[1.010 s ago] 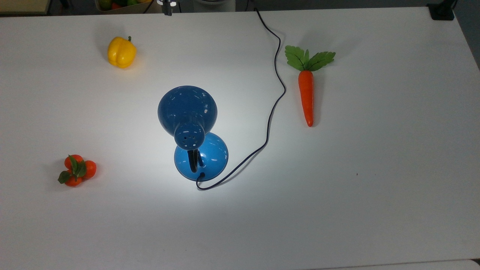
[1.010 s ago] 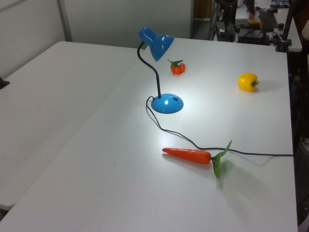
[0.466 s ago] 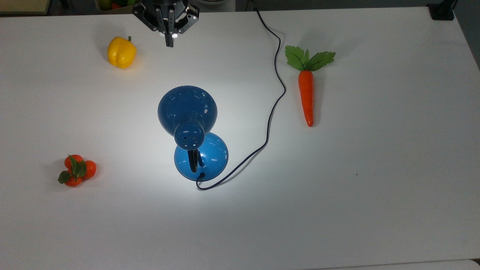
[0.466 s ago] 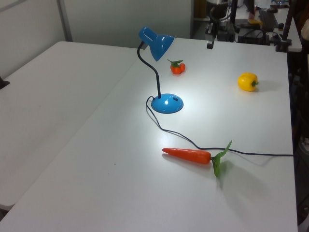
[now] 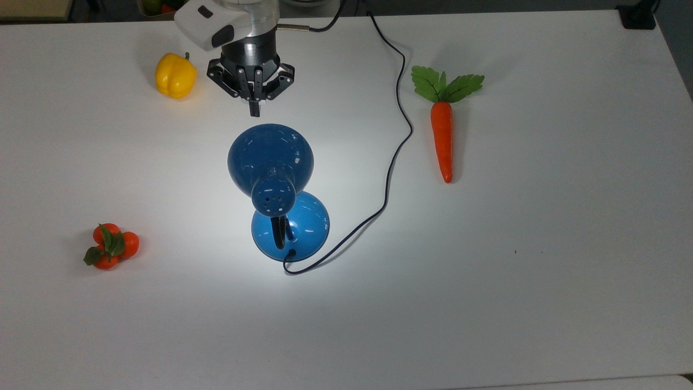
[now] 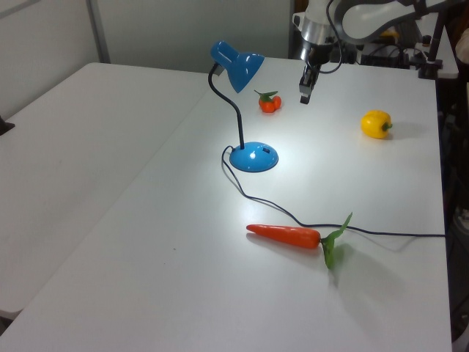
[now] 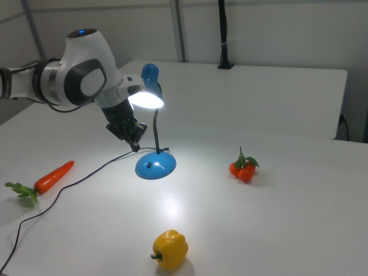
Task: Turn off lamp
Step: 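Move the gripper down toward the switch on the blue lamp base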
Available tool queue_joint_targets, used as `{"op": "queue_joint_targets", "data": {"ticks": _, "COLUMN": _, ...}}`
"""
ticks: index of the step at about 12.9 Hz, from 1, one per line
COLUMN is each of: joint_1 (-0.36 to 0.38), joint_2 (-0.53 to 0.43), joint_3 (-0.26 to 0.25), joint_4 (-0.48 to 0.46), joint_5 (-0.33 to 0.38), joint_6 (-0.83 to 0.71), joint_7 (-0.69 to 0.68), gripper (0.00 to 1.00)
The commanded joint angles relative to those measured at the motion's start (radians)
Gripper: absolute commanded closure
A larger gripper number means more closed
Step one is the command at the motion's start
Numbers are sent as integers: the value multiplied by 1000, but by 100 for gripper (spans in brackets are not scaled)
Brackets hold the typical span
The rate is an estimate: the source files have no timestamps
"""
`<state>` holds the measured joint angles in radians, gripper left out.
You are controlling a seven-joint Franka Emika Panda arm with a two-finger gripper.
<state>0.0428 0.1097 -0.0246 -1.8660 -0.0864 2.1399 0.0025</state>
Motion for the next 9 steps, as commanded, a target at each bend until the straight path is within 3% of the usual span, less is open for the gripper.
{"op": "queue_joint_targets", "data": {"ticks": 1, "joint_1": 8, "joint_2": 59, "joint_3": -5, "joint_4": -28, "joint_5": 19, "joint_6": 124, "joint_7": 1, "gripper": 100}}
{"op": "queue_joint_targets", "data": {"ticks": 9, "joint_1": 46, "joint_2": 221, "joint_3": -2, "joint_4": -42, "joint_5": 19, "joint_6": 420, "joint_7": 94, "gripper": 100}}
